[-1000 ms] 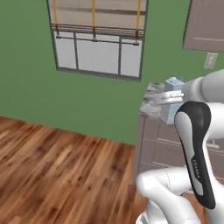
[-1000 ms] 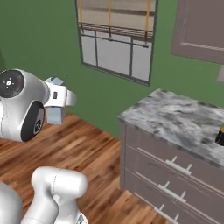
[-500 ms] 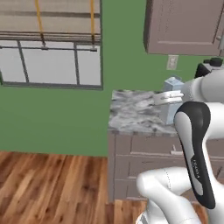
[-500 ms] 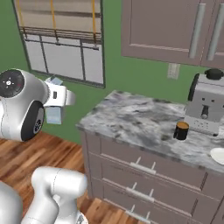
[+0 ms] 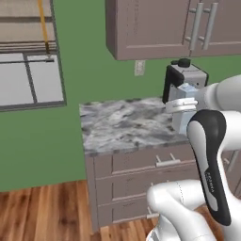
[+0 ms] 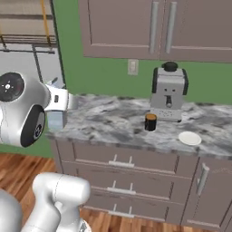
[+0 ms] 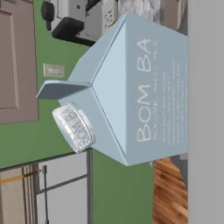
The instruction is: Take a sugar cube from the saucer and place it inside the coffee. Then, grab milk from the fridge and place it next to the coffee on the counter to sweeten the coffee.
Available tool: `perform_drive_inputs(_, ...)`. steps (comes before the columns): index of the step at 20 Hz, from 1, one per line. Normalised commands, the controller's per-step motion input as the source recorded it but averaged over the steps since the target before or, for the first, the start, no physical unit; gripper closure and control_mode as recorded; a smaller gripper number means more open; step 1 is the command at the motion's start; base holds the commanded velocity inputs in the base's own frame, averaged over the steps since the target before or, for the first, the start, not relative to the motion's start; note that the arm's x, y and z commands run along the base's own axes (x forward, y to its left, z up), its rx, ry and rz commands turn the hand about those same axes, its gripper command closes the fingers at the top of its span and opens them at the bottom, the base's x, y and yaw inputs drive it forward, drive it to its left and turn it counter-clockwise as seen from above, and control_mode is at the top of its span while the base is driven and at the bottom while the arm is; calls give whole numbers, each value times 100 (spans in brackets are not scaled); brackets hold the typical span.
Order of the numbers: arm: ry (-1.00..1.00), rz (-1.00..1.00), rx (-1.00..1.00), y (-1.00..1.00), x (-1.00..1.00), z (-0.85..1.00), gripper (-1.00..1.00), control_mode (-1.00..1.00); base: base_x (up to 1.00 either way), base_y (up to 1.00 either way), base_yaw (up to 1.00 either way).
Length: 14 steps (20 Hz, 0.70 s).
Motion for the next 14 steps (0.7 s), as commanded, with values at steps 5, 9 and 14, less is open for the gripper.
perform_drive_inputs(5, 0, 0, 0, 0, 0, 0, 100, 100, 40, -14, -23)
perform_drive_inputs(9, 0, 0, 0, 0, 0, 0, 100, 100, 16, -66, -3)
perform_drive_inputs(14, 0, 0, 0, 0, 0, 0, 100, 100, 15, -50, 0)
